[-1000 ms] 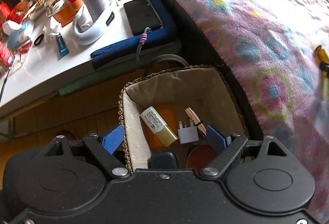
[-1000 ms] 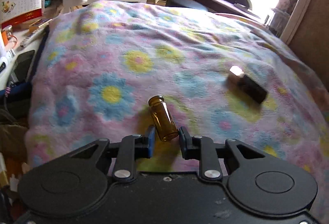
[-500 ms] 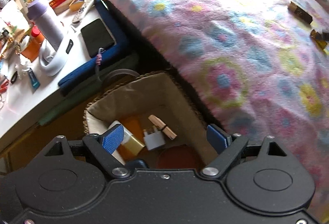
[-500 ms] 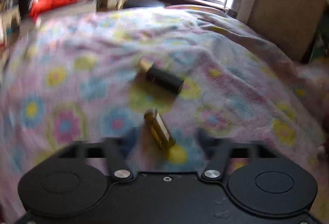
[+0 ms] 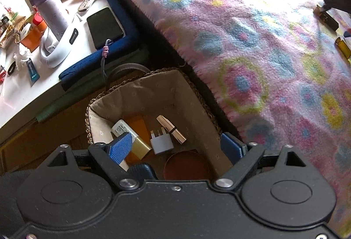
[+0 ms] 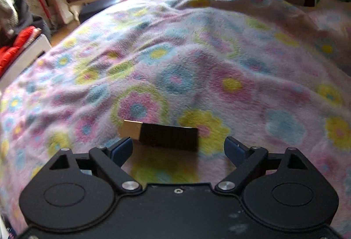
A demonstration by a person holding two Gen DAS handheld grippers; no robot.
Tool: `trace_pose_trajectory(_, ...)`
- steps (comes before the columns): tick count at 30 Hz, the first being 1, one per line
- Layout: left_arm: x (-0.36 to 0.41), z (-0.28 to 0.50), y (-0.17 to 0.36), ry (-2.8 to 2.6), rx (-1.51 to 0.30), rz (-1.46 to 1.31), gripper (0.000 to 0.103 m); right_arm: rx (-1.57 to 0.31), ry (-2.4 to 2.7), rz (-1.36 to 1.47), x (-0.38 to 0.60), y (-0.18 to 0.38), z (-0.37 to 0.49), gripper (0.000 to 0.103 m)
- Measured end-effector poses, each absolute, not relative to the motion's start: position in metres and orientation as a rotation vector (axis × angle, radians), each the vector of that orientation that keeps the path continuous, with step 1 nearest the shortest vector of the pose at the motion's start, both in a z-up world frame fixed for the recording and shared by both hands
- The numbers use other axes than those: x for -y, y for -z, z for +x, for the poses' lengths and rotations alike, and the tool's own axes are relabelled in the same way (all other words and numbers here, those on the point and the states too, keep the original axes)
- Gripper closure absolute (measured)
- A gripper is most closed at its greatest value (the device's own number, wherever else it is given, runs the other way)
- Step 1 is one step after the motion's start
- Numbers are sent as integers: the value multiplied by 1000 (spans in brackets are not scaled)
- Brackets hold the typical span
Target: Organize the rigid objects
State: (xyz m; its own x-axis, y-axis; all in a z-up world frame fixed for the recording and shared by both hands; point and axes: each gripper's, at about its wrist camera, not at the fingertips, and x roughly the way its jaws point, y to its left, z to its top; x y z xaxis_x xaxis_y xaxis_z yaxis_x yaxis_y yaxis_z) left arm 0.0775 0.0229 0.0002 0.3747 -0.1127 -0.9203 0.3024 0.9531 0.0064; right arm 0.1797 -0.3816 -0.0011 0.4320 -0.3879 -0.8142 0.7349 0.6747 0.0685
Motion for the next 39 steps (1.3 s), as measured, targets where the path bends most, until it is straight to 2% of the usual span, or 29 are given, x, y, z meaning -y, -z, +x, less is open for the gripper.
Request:
trace_pose_trajectory(1,-23,77,0,268,-1158,187,18,-884,742,449,381,3,184,17)
trace_pose_trajectory(3,-22,77,0,270,-1157,190,18,-913,757,401,377,10,197,38)
trace_pose_trajectory(4,-21,76,0,272,-1157,192,18,-914,759,346,373,11,204,44)
trace_pose_trajectory(5,-21,77,0,272,-1157,194,18,-915,743,303,367,12,208,61)
trace_pose_trajectory(6,-20,77,0,273,-1155,196,18,-916,707,279,362,10,210,72)
trace_pose_trajectory(9,-19,76,0,274,-1154,202,18,-920,626,190,345,6,209,82)
trace_pose_trajectory(15,-18,74,0,274,-1153,213,18,-956,360,109,317,5,184,83)
trace_pose_trajectory(21,-19,76,0,268,-1157,203,18,-1017,66,261,294,-8,130,83)
trace_pose_trajectory(25,-17,73,-1,283,-1149,216,18,-1047,-42,249,274,-6,104,83)
trace_pose_trajectory(26,-16,72,-1,290,-1146,222,18,-1043,-44,227,272,-7,99,81)
trace_pose_trajectory(27,-15,71,-1,296,-1143,228,18,-1034,-35,223,273,-9,96,66)
trace_pose_trajectory(29,-12,69,-2,304,-1134,243,18,-974,1,254,282,-19,83,49)
trace_pose_trajectory(34,-5,66,-1,317,-1123,283,18,-892,170,347,325,-29,60,50)
trace_pose_trajectory(38,-1,63,-1,326,-1120,306,18,-926,157,426,346,-17,48,55)
trace_pose_trajectory(39,0,62,-1,329,-1119,309,18,-929,158,426,349,-14,48,60)
